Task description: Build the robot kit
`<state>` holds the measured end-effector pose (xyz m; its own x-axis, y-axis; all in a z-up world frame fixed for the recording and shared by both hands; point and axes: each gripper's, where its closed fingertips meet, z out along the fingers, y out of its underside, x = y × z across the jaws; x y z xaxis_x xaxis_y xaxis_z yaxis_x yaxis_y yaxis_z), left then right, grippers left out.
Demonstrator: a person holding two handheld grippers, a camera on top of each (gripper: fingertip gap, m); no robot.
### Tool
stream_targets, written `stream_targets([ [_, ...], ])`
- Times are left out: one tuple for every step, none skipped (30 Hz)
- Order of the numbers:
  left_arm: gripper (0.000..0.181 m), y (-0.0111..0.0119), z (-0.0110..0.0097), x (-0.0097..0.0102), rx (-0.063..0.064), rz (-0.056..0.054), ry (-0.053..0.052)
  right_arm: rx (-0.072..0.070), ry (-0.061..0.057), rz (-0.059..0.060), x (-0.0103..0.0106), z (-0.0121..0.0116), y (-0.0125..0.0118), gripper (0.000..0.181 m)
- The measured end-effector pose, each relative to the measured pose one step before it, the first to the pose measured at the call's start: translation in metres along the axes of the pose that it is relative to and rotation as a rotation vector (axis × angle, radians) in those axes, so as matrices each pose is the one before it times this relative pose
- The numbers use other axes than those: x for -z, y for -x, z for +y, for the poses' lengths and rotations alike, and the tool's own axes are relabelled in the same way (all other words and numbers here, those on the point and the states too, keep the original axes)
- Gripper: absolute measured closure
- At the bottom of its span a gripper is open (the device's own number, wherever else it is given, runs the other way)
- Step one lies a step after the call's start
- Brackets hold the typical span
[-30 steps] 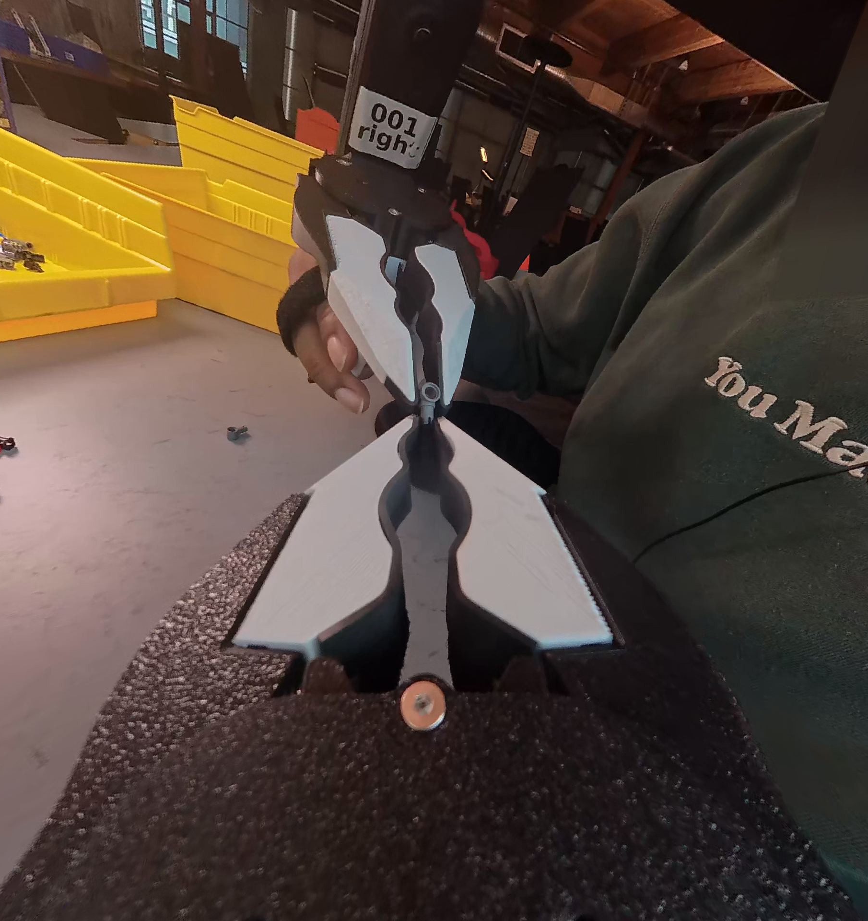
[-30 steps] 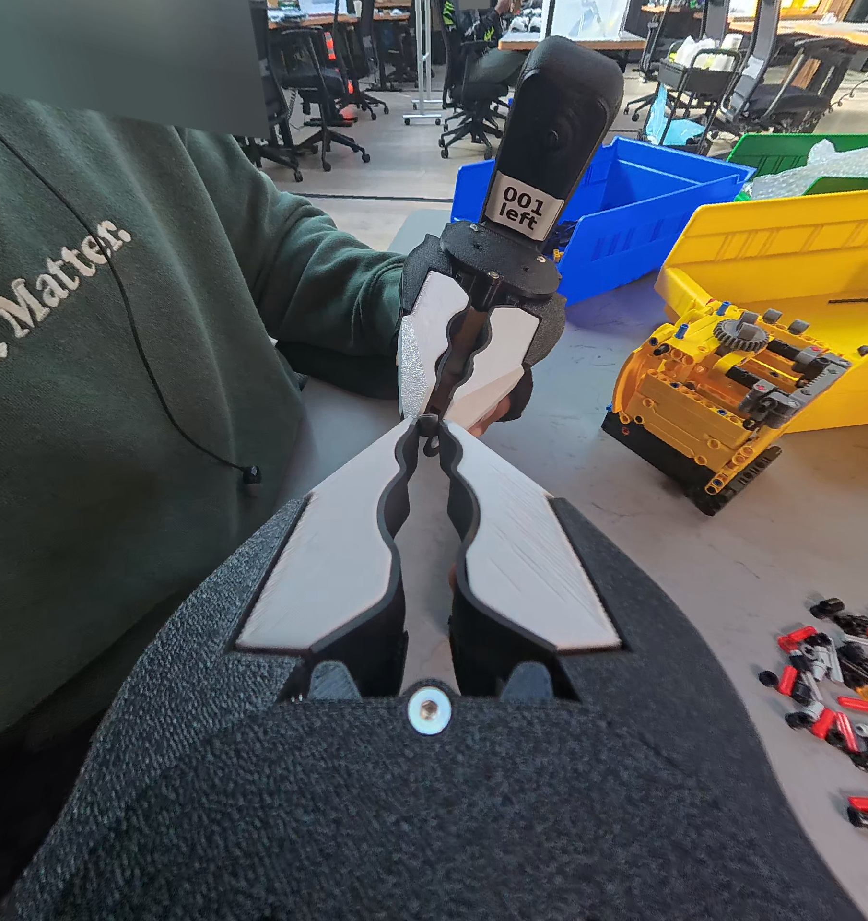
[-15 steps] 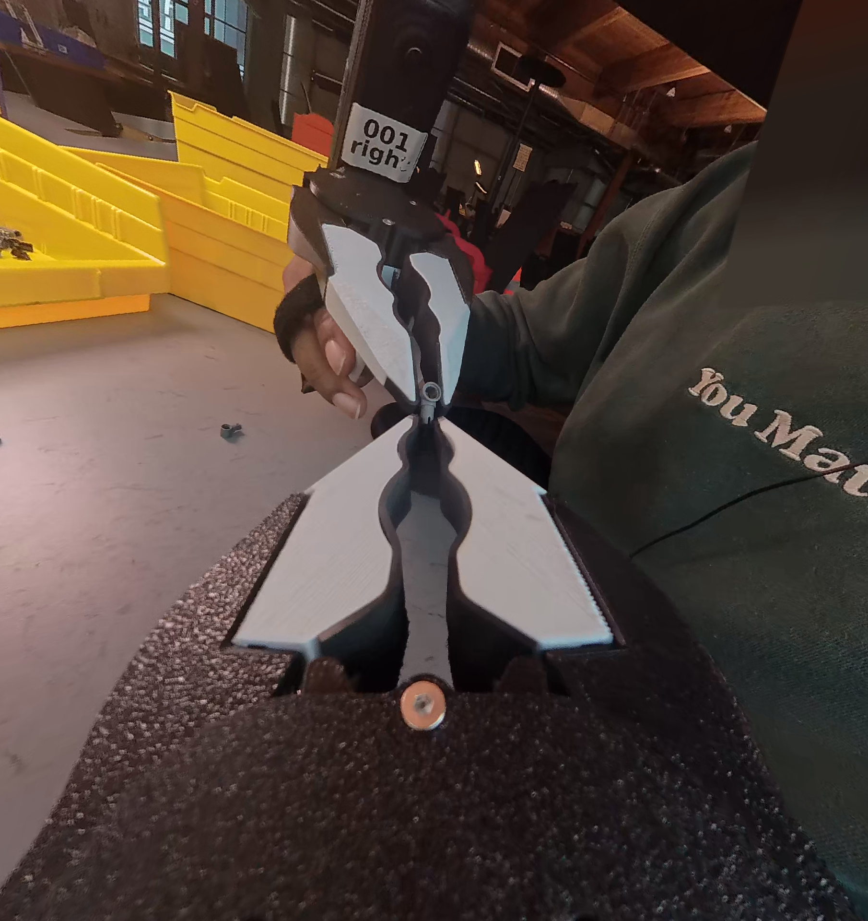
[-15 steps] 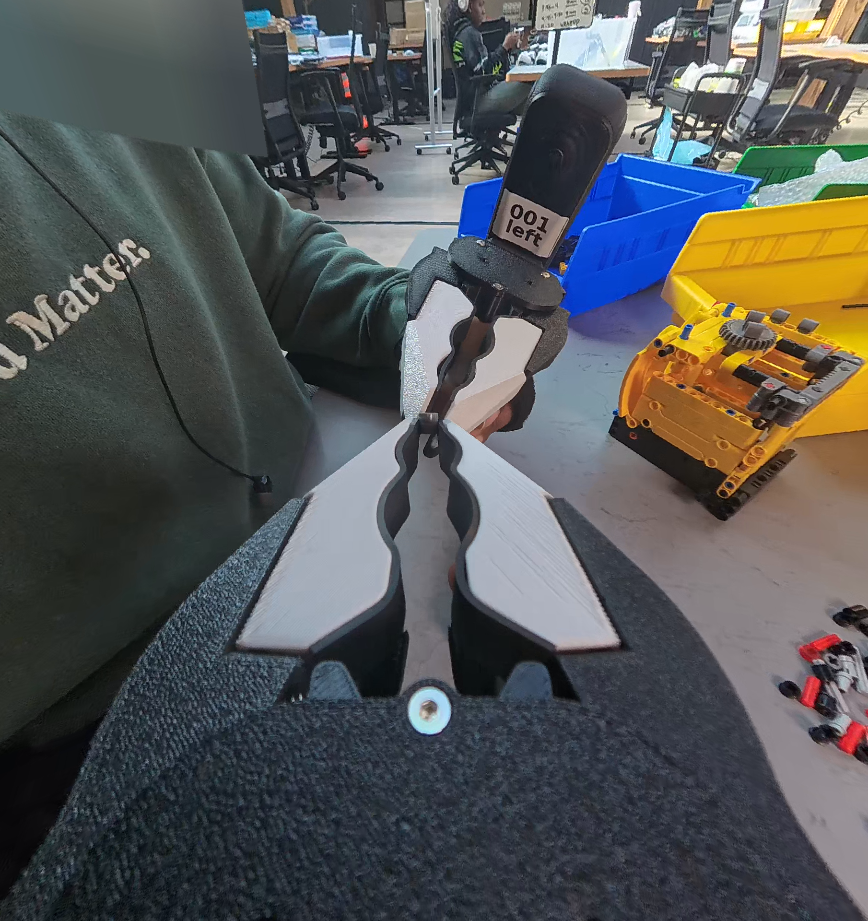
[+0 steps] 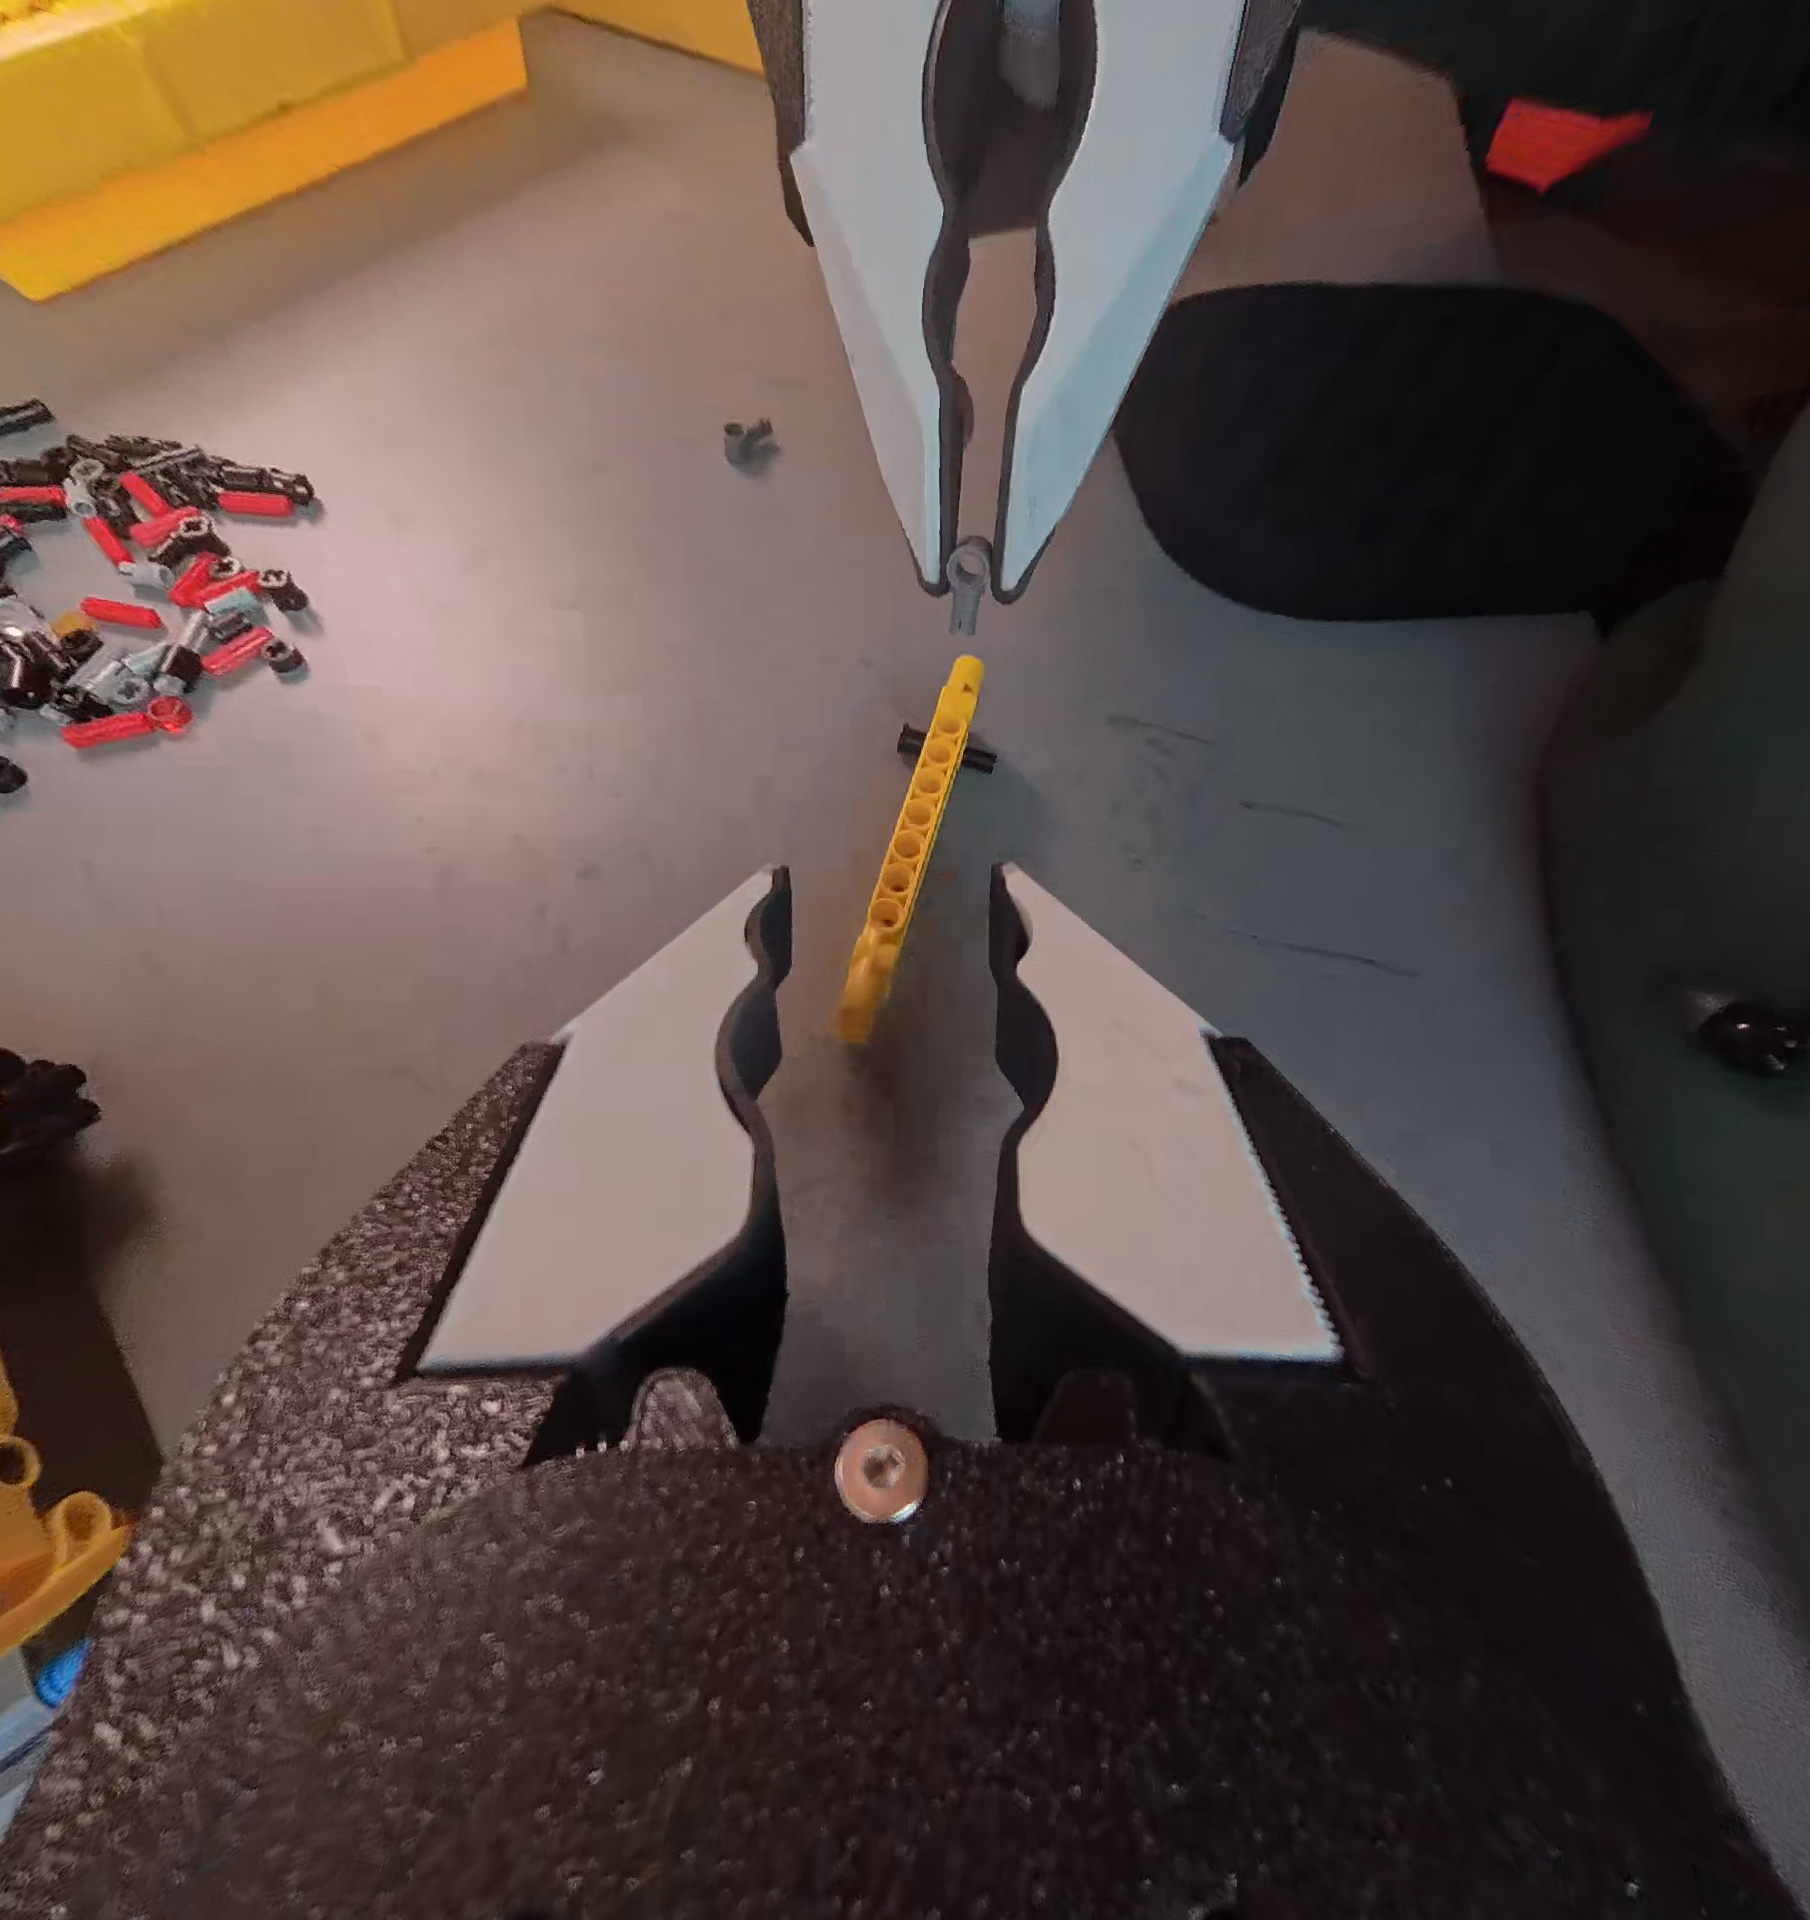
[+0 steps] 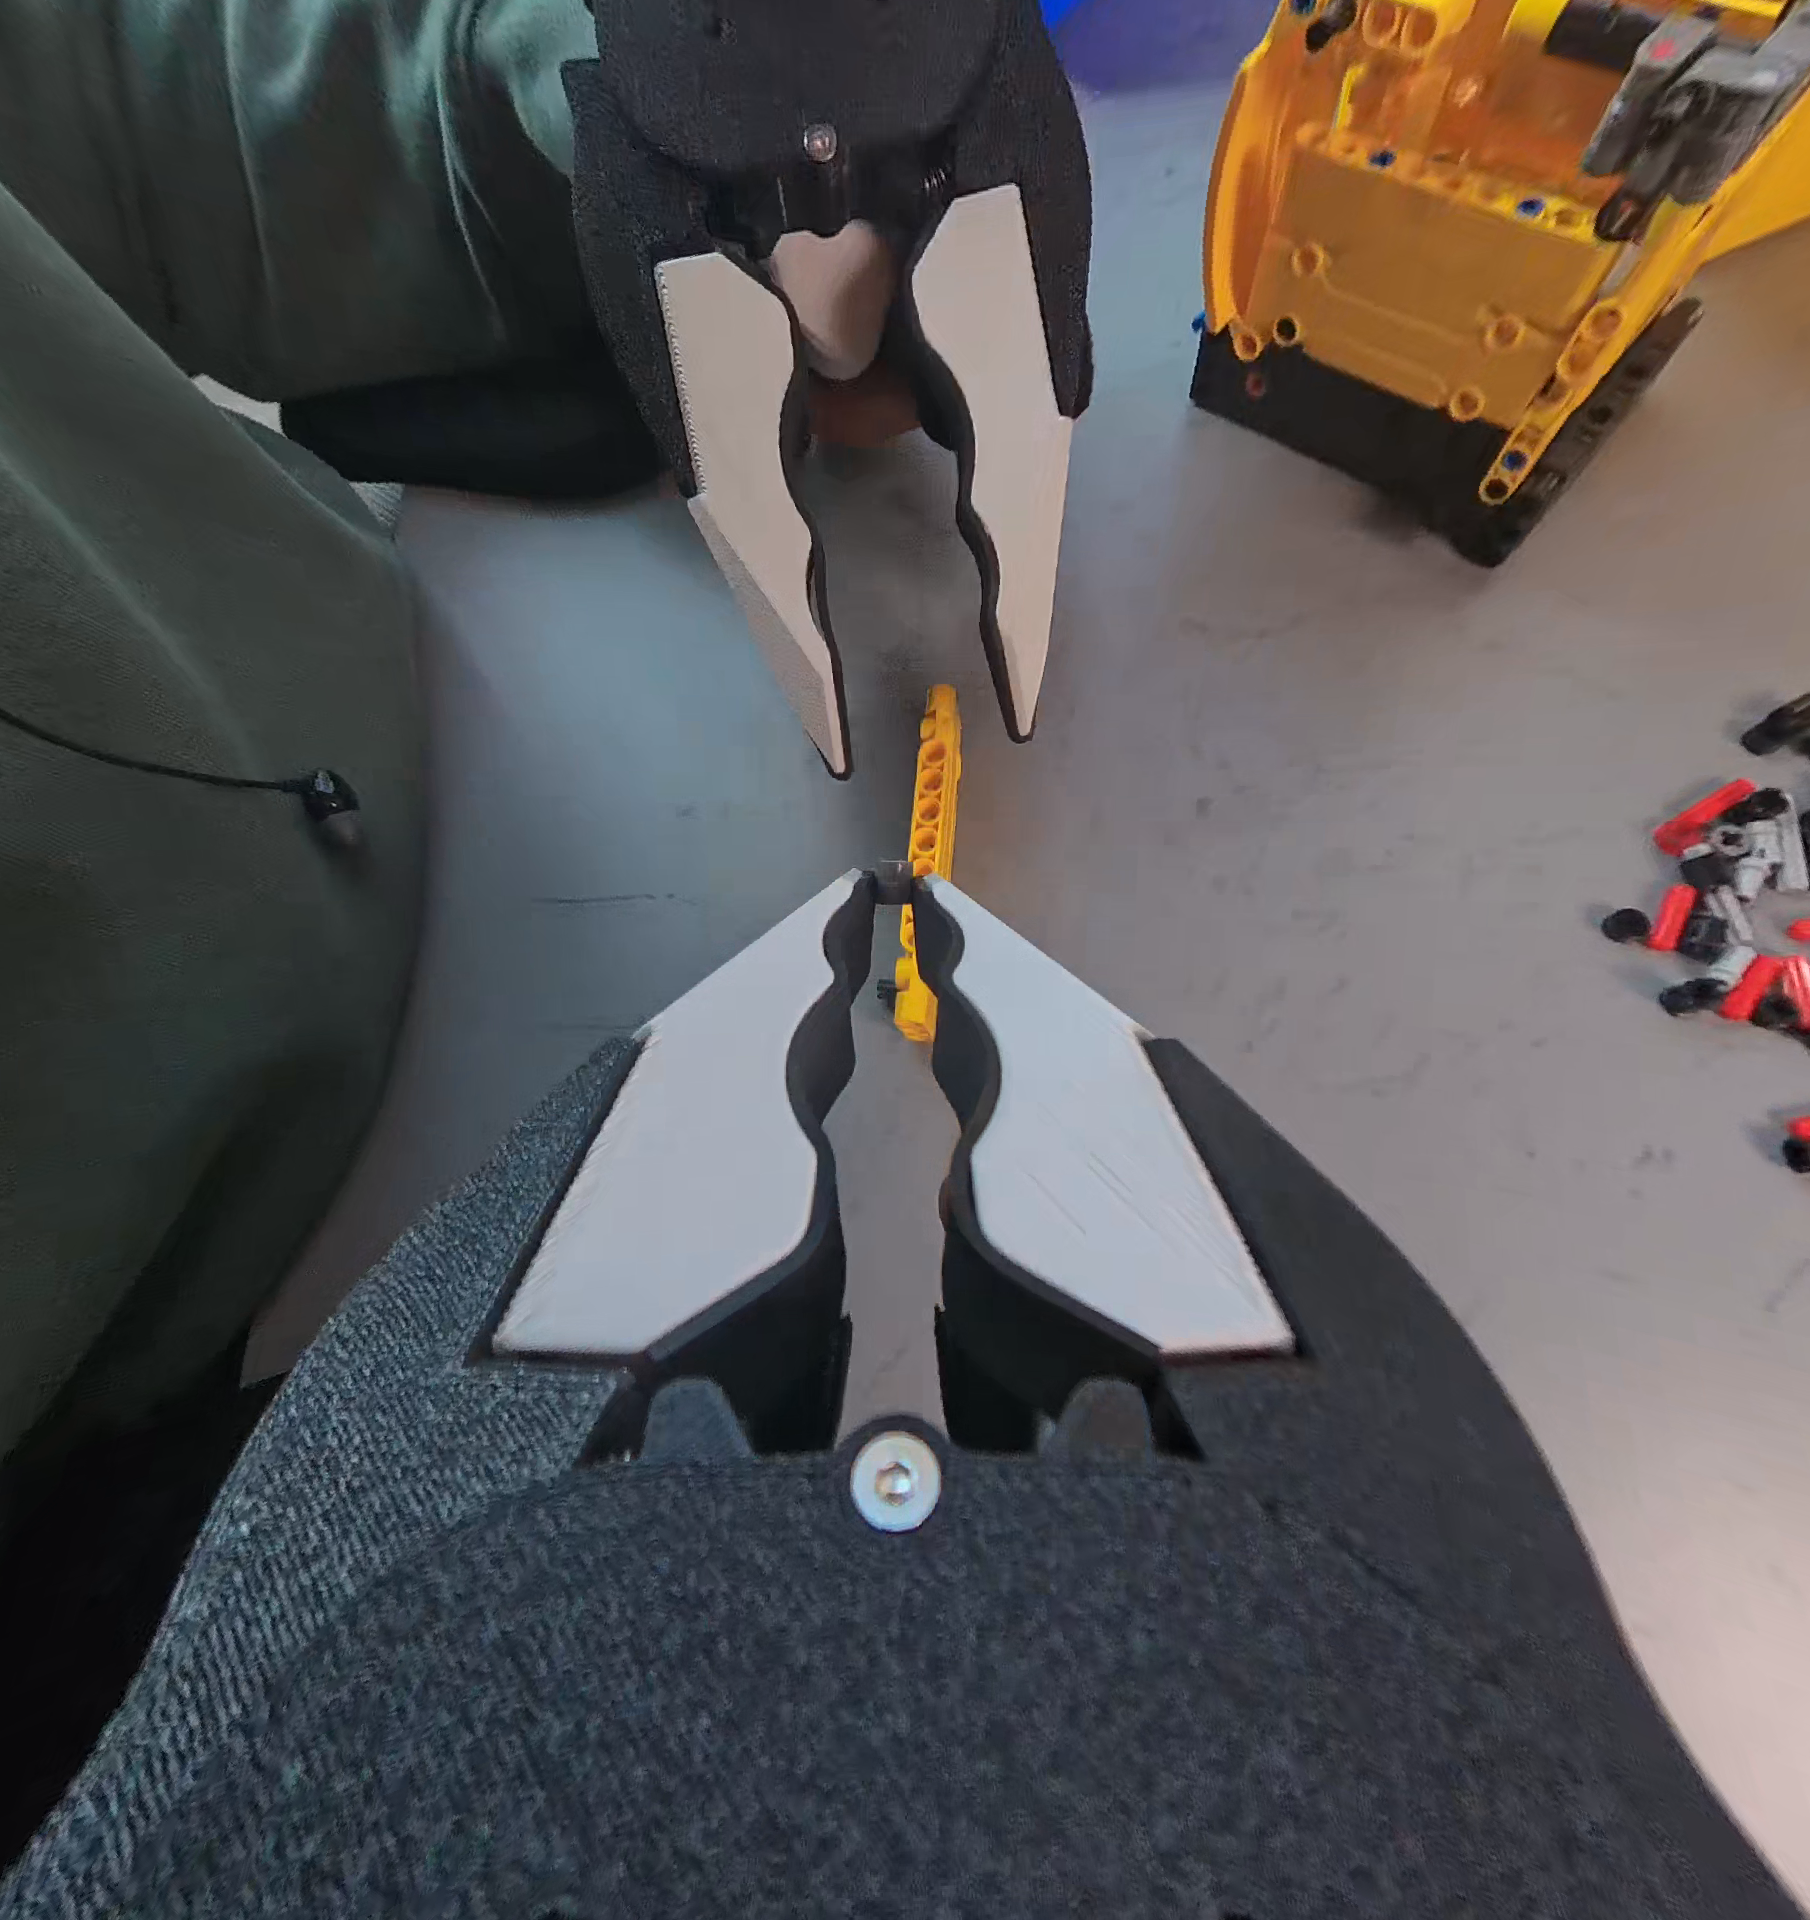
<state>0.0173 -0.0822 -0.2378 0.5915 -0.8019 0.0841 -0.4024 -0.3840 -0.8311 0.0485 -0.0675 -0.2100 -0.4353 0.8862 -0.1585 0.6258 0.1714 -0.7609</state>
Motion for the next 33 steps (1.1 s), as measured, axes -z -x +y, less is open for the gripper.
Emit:
stream_targets([
  [0.145, 0.0007, 0.00562, -0.00411, -0.0134, -0.0102, 0.0374, -0.0063, 0.0169, 0.006, -0.00226, 0.00317, -0.001, 0.174],
  [0.145, -0.00025, 0.00398, -0.00336, -0.0128, -0.0036, 0.0308, -0.006, 0.0152, 0.0009, -0.00199, 0.00225, -0.00045, 0.174],
  [0.148, 0.00063, 0.00209, -0.00228, -0.0151, -0.011, 0.0187, -0.0026, 0.0098, 0.0012, -0.00182, 0.0011, -0.00031, 0.174],
  [0.152, 0.00163, 0.00145, -0.00169, -0.0124, -0.0163, 0.0133, -0.0023, 0.0113, 0.0006, -0.00198, 0.00105, -0.0002, 0.174],
  [0.158, 0.00046, 0.00162, -0.00135, -0.0056, -0.0065, 0.0127, 0.0003, 0.0094, -0.0006, -0.00214, 0.00054, 0.00018, 0.174],
  [0.164, -0.00064, 0.00109, -0.00102, -0.0031, 0.0021, 0.0095, -0.0005, 0.0122, -0.0008, -0.00223, 0.00088, 0.00023, 0.174],
  [0.167, -0.00006, 0.0007, -0.00065, -0.0026, -0.0019, 0.0057, -0.0013, 0.0151, 0.0036, -0.00238, 0.00137, -0.0007, 0.174],
  [0.17, 0.00051, 0.00044, -0.00043, -0.001, -0.0051, 0.0035, -0.0011, 0.0148, -0.0013, -0.00245, 0.00145, -0.00023, 0.174],
  [0.172, -0.00015, 0.00005, -0.00021, -0.0015, 0.0011, 0.0012, -0.0049, 0.0151, -0.0005, -0.00215, 0.00147, -0.00051, 0.174],
  [0.174, -0.00039, -0.00005, -0.00008, -0.002, 0.0014, 0.0002, -0.0026, 0.0128, 0.0021, -0.00162, 0.00095, -0.00098, 0.174],
  [0.175, 0.00024, 0.00006, -0.00013, -0.0017, -0.0033, 0.0005, -0.001, 0.0128, 0.003, -0.0011, 0.00083, -0.00078, 0.174],
  [0.175, -0.00019, -0.00003, -0.00005, -0.0026, -0.0013, 0.0002, -0.0014, 0.015, 0.008, -0.00082, 0.00088, -0.00167, 0.175],
  [0.175, -0.00068, 0.00006, -0.00008, -0.0036, 0.0021, 0.0001, 0.0027, 0.0133, 0.0085, -0.00043, 0.00056, -0.00138, 0.175],
  [0.175, -0.00046, 0.00001, 0.00001, -0.0032, 0.0013, 0.0001, 0.005, 0.0075, 0.0029, 0.00007, -0.00053, -0.00045, 0.175],
  [0.175, -0.00018, -0.00005, -0.00006, -0.0019, 0.0008, 0.0002, 0.0025, 0.0068, -0.0016, 0.00062, -0.00074, 0.00024, 0.175],
  [0.175, -0.00009, 0.00015, 0.00001, 0.0, 0.0011, 0.0001, 0.0035, 0.0049, 0.0016, 0.00097, -0.0011, -0.00045, 0.175],
  [0.175, -0.00001, 0.0, -0.00001, 0.0016, 0.0018, 0.0001, 0.004, 0.0066, 0.0025, 0.00113, -0.00085, -0.00072, 0.175],
  [0.175, -0.00001, -0.00005, -0.00007, 0.0011, 0.0017, 0.0001, 0.0021, 0.0092, 0.0049, 0.00071, -0.00041, -0.00149, 0.175],
  [0.175, 0.0, 0.0001, -0.00004, 0.0, 0.001, 0.0001, 0.0025, 0.0111, 0.0025, 0.00014, 0.00008, -0.00118, 0.175],
  [0.175, 0.0, -0.00003, -0.00004, -0.0001, 0.0006, 0.0, 0.0032, 0.0133, 0.0006, -0.00047, 0.00072, -0.00084, 0.175],
  [0.175, -0.00008, -0.00005, -0.00006, -0.0002, 0.0002, 0.0, 0.0048, 0.0133, 0.0034, -0.00108, 0.0009, -0.00119, 0.175],
  [0.175, 0.00002, 0.00001, 0.0, 0.0, -0.0002, 0.0001, 0.0043, 0.0071, -0.0034, -0.00124, -0.00006, 0.00009, 0.175],
  [0.175, -0.00007, -0.00005, -0.00006, 0.0, 0.0001, 0.0, 0.0004, 0.0047, -0.0074, -0.00126, -0.00058, 0.0008, 0.175],
  [0.175, 0.00005, 0.0001, -0.00005, 0.0006, 0.0003, 0.0, 0.0015, 0.0016, 0.0002, -0.00058, -0.00131, -0.00032, 0.175],
  [0.175, -0.00008, -0.00004, -0.00004, 0.0009, 0.0007, 0.0, 0.0036, 0.005, 0.0055, 0.00015, -0.00094, -0.00161, 0.175],
  [0.175, -0.00001, 0.00002, 0.00002, 0.0007, 0.0007, 0.0, 0.0014, -0.0023, 0.0073, 0.00135, -0.00197, -0.00241, 0.175],
  [0.175, -0.00002, 0.00001, 0.0, 0.0, 0.0001, 0.0, -0.0068, -0.0092, -0.0006, 0.00212, -0.00279, -0.00201, 0.175],
  [0.175, -0.00002, 0.00007, -0.00008, -0.0006, -0.0005, 0.0001, -0.0122, -0.0095, -0.0063, 0.00225, -0.0028, -0.0014, 0.175],
  [0.175, 0.00001, -0.00001, -0.00001, -0.0008, -0.0007, 0.0001, -0.0068, -0.0036, -0.0069, 0.00152, -0.00178, -0.00047, 0.175],
  [0.175, -0.00009, -0.00001, -0.00002, -0.0002, -0.0003, 0.0, 0.004, 0.0051, -0.0065, 0.00016, -0.00035, 0.00092, 0.175],
  [0.175, 0.00005, 0.00002, 0.00002, 0.0005, 0.0004, 0.0, 0.0092, 0.014, -0.0084, -0.00134, 0.00107, 0.00224, 0.175],
  [0.175, -0.00006, -0.00004, -0.00004, 0.0008, 0.0006, 0.0, 0.0104, 0.0149, -0.0034, -0.0022, 0.00139, 0.00203, 0.175],
  [0.175, 0.00005, 0.00009, -0.00005, 0.0004, 0.0004, 0.0, 0.0071, 0.015, -0.0036, -0.00267, 0.00176, 0.00177, 0.175],
])
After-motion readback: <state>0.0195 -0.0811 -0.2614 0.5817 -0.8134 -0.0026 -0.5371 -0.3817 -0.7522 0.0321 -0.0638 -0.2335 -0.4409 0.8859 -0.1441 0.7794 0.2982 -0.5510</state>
